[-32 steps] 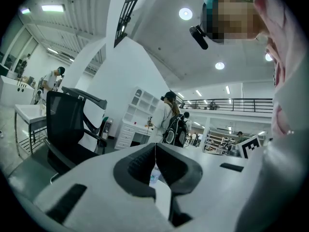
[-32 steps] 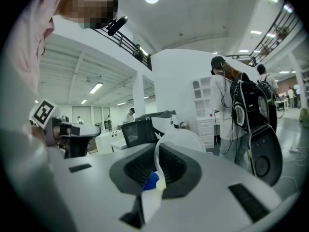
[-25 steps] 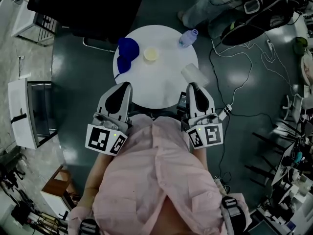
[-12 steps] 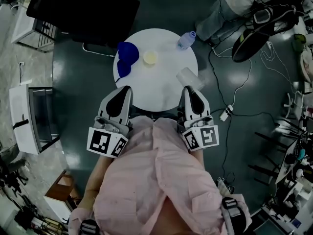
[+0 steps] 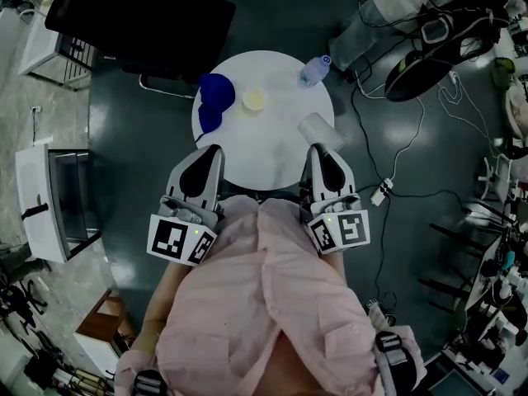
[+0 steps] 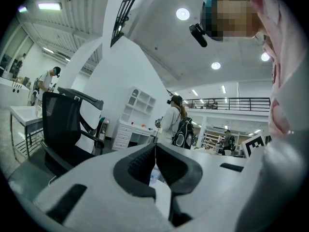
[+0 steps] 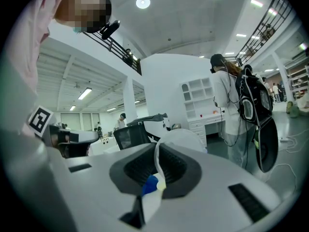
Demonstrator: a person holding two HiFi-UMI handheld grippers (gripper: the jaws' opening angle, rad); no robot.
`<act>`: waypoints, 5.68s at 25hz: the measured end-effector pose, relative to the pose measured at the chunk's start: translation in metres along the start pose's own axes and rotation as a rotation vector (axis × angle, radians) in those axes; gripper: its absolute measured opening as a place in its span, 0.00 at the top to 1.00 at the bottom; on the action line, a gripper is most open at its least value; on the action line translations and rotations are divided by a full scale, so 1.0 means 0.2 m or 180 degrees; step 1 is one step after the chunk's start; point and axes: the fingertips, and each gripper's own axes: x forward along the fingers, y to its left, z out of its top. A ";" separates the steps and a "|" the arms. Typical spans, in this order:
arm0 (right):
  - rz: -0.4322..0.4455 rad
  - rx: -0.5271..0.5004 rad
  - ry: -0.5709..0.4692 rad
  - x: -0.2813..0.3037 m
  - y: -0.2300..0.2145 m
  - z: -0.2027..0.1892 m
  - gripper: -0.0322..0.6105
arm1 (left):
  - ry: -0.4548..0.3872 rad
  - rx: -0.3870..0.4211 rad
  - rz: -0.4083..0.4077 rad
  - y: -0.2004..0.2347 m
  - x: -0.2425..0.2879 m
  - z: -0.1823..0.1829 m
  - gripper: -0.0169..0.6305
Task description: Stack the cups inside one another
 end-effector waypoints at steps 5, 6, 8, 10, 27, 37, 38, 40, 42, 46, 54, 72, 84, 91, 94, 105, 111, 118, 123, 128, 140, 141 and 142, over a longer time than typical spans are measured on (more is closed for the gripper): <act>-0.0043 -0.0076 0.0015 0.00 -0.03 0.01 0.88 | -0.0012 -0.0023 0.0014 0.01 0.00 0.00 0.94; -0.0052 -0.0094 0.0015 0.00 -0.04 0.01 0.88 | -0.0013 -0.0029 0.0020 0.02 0.00 0.00 0.94; -0.0067 -0.0140 0.0020 0.01 -0.04 0.02 0.88 | -0.0014 -0.0043 0.0029 0.03 -0.01 0.00 0.94; -0.0069 -0.0218 0.0035 0.02 -0.05 0.02 0.88 | -0.0018 -0.0053 0.0031 0.04 0.00 0.00 0.94; 0.0165 -0.0903 0.0215 0.25 0.01 -0.02 0.88 | 0.0000 -0.0145 0.0007 0.18 0.03 -0.06 0.94; 0.0142 -0.0889 0.0288 0.20 0.00 0.00 0.88 | 0.0124 -0.0138 -0.0342 0.06 0.19 -0.08 0.94; 0.0123 -0.0876 0.0295 0.19 -0.01 -0.01 0.88 | 0.0133 -0.0138 -0.0369 0.05 0.20 -0.08 0.94; 0.0088 -0.0865 0.0300 0.17 -0.02 -0.01 0.88 | 0.0141 -0.0142 -0.0418 0.04 0.21 -0.09 0.94; 0.0049 -0.0866 0.0310 0.15 -0.03 -0.01 0.88 | 0.0142 -0.0144 -0.0467 0.01 0.23 -0.09 0.94; 0.0004 -0.0876 0.0269 0.13 -0.05 0.01 0.88 | 0.0141 -0.0132 -0.0528 -0.01 0.25 -0.08 0.94; 0.0068 -0.0950 0.0285 0.14 -0.04 0.01 0.88 | 0.0091 -0.0148 -0.0486 0.00 0.23 -0.08 0.94; 0.0425 -0.1382 0.0415 0.28 0.05 0.02 0.88 | 0.0039 -0.0238 -0.0197 0.06 0.12 -0.06 0.94; 0.0770 -0.1576 0.0622 0.46 0.04 -0.09 0.88 | 0.0005 -0.0196 -0.0032 0.08 0.13 -0.02 0.94; 0.0962 -0.1642 0.0849 0.58 0.06 -0.25 0.88 | -0.0005 -0.0226 0.0062 0.11 0.10 -0.02 0.94; 0.1006 -0.1690 0.0934 0.61 0.08 -0.31 0.88 | -0.0015 -0.0233 0.0080 0.11 0.09 -0.01 0.94; 0.1073 -0.2224 0.1313 0.68 0.10 -0.49 0.88 | -0.0049 -0.0209 0.0052 0.12 0.08 0.00 0.94; 0.1150 -0.2688 0.1509 0.69 0.18 -0.62 0.88 | -0.0011 -0.0222 0.0082 0.14 0.05 -0.01 0.94; 0.1194 -0.2707 0.1581 0.69 0.18 -0.67 0.88 | 0.0025 -0.0236 0.0055 0.13 0.06 -0.01 0.94; 0.1150 -0.2669 0.1599 0.70 0.13 -0.66 0.88 | 0.0003 -0.0255 0.0074 0.13 0.06 -0.01 0.94; 0.1156 -0.2639 0.1610 0.72 0.09 -0.64 0.88 | 0.0019 -0.0261 0.0099 0.12 0.09 -0.01 0.94; 0.1407 -0.2738 0.1866 0.78 0.05 -0.76 0.88 | 0.0051 -0.0253 0.0147 0.14 0.11 -0.02 0.94; 0.1457 -0.2766 0.1897 0.79 0.06 -0.78 0.88 | 0.0046 -0.0257 0.0156 0.15 0.11 -0.02 0.94; 0.1507 -0.2793 0.1926 0.80 0.07 -0.79 0.88 | 0.0039 -0.0263 0.0168 0.15 0.11 -0.02 0.94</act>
